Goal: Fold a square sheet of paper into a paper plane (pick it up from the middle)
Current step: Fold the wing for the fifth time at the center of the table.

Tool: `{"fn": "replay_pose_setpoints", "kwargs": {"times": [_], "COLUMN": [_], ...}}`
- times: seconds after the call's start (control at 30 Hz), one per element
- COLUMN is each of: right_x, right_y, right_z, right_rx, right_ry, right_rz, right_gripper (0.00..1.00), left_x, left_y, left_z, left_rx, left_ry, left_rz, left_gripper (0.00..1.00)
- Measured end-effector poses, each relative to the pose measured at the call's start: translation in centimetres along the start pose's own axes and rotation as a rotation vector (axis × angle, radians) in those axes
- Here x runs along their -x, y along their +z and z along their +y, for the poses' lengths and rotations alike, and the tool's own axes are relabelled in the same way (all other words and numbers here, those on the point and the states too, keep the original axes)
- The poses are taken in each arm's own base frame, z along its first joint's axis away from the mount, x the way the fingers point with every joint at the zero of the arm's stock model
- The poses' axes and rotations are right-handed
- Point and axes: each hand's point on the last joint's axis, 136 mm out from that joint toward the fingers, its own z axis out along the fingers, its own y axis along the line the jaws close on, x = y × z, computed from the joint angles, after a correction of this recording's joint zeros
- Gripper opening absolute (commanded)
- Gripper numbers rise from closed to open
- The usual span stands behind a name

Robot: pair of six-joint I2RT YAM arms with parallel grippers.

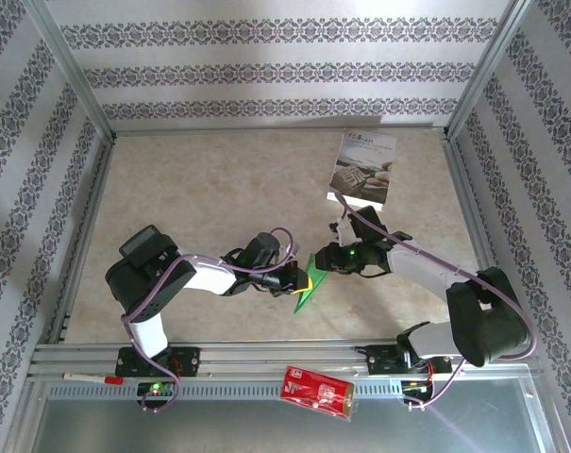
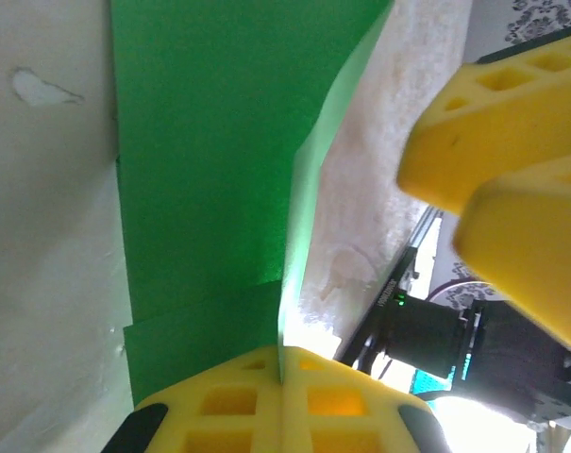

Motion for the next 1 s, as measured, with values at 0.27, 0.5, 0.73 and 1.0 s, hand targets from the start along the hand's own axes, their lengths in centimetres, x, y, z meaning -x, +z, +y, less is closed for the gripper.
{"fn": "replay_pose_setpoints", "kwargs": {"times": [0.27, 0.5, 0.73, 1.0], "right_x": [-0.7, -0.7, -0.7, -0.1], "right_y": [1.7, 2.8, 3.4, 3.4], "right_z": [-0.9, -1.9, -2.5, -2.1], "right_rx": [-0.027, -0.049, -0.060, -0.053], "right_ry": [0.014, 0.026, 0.032, 0.019], "right_rz": [0.057, 0.074, 0.085, 0.074], "right_gripper": [0.27, 0.26, 0.25, 0.26], "left_x": [0.1, -0.2, -0.2, -0.2], "left_y": [0.4, 1.2, 1.3, 1.3], "left_z": [-0.3, 1.6, 2.0, 1.9], "left_rx": [-0.044, -0.037, -0.041, -0.050], "left_ry": [-0.016, -0.069, -0.088, -0.088], "left_rz": [0.002, 0.019, 0.018, 0.013], "left_gripper": [0.00, 0.00, 0.00, 0.00]}}
